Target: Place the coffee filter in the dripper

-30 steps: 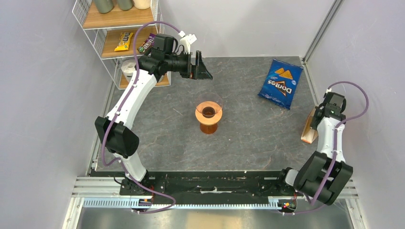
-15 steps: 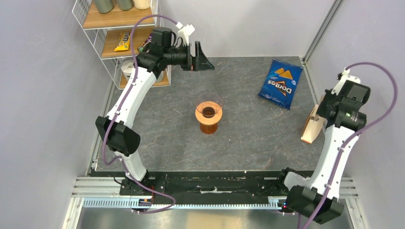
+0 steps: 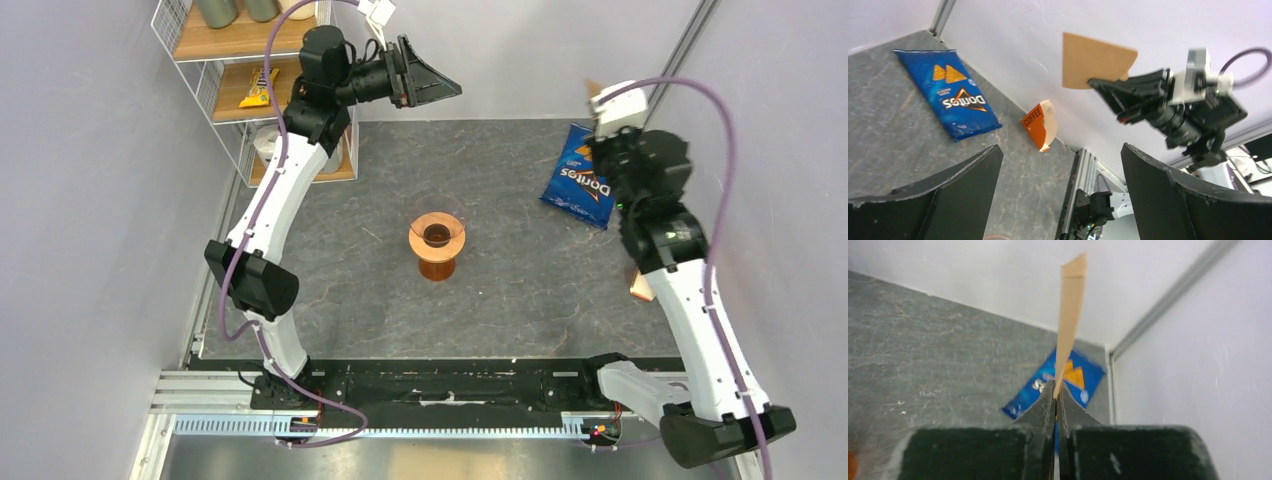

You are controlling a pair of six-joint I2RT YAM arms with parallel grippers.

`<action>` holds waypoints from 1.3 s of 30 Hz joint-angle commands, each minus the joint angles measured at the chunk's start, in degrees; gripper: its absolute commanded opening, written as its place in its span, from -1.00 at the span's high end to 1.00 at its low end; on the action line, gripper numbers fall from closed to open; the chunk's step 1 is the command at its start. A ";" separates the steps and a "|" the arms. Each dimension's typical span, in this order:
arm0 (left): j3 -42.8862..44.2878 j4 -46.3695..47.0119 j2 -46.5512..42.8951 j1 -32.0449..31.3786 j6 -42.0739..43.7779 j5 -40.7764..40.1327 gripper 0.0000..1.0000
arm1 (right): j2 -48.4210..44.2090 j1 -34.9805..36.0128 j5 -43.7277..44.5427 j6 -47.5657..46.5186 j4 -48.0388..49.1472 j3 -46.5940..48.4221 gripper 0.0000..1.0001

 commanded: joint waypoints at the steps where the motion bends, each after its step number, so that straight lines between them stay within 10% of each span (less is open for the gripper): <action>1: -6.38 14.60 -2.87 -1.68 -9.97 2.22 -0.93 | -1.00 13.09 8.39 -22.28 23.50 -7.05 1.00; 8: -19.27 27.12 -7.76 -2.12 -18.63 4.60 -0.91 | -1.16 25.83 4.56 -47.33 42.61 -18.12 1.00; 28: -34.25 43.08 -13.67 -4.62 -32.93 5.30 -0.91 | 4.30 38.79 13.67 -66.14 55.98 -23.52 1.00; 36: -29.71 40.22 -10.29 -5.97 -32.29 4.50 -0.21 | 4.86 40.39 14.16 -68.66 58.21 -24.72 1.00; 39: -28.79 40.21 -9.82 -6.23 -32.12 4.47 0.37 | 4.97 41.00 15.01 -68.54 57.88 -24.56 1.00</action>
